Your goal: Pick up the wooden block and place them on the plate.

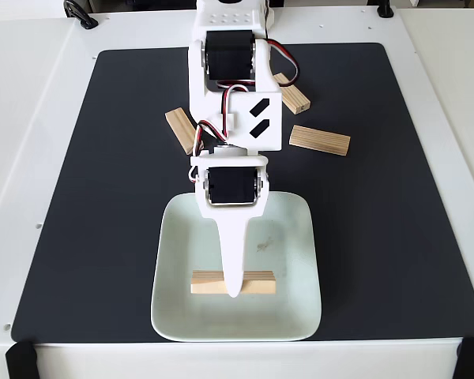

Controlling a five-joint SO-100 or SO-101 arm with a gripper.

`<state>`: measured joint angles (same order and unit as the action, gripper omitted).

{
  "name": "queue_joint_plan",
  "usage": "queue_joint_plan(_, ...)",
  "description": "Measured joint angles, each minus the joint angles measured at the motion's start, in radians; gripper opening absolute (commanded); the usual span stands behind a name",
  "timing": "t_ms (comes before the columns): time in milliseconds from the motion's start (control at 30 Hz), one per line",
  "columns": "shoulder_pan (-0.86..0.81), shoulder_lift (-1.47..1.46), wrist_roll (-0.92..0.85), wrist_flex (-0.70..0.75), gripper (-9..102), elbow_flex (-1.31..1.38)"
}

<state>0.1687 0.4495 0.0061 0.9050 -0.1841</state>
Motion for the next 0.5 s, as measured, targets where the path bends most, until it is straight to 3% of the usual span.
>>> queue_joint_plan(367,0.0,0.0,0.014,0.0,0,0.0)
queue_joint_plan(500,0.0,0.0,0.014,0.0,7,0.0)
